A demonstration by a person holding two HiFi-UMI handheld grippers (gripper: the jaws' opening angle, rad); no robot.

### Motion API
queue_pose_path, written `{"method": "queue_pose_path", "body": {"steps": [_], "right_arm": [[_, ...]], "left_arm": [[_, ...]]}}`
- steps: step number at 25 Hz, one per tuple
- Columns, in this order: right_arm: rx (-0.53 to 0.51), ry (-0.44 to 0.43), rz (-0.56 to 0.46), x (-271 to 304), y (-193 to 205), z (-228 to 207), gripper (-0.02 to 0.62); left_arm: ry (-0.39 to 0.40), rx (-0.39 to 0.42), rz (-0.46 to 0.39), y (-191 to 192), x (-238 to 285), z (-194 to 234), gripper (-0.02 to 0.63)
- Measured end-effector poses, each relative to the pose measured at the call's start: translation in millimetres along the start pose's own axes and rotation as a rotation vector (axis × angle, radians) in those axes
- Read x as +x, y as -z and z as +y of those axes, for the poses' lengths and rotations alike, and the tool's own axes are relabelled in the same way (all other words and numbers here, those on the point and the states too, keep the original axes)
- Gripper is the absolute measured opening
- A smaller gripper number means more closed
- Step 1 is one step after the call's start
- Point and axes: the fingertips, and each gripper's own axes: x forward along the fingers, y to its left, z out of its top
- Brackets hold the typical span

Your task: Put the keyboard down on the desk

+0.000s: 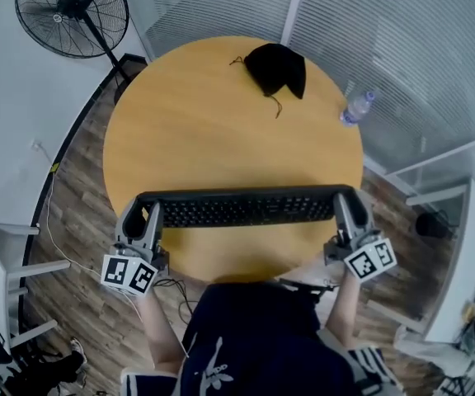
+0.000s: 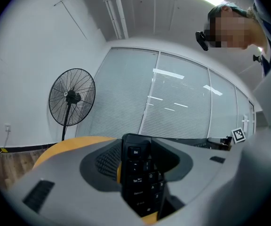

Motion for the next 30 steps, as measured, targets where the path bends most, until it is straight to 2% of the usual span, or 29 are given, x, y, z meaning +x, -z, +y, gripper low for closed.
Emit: {"method": "queue_pose_path", "body": {"steps": [7, 16, 23, 30], "right_arm": [[0.026, -0.007, 0.012, 12.7, 9.3, -2.7, 0.138], [0.054, 0.034, 0.110, 33.2, 43.2, -22.3, 0.138], [0.135, 0.051, 0.162, 37.6, 73.5, -46.0, 0.138], [0.173, 0.080, 0.235, 38.3, 105.7, -59.4, 0.138]], "left_arm": [[-0.024, 0.001, 0.018, 2.5, 2.7, 9.7, 0.192], [-0.063, -0.038, 0.088, 45.8, 20.0, 29.1, 0.192], [-0.078, -0.042, 0.148, 70.8, 30.2, 31.9, 0.193], [-0.086, -0.070, 0.228, 105.9, 35.8, 40.1, 0.193]]}}
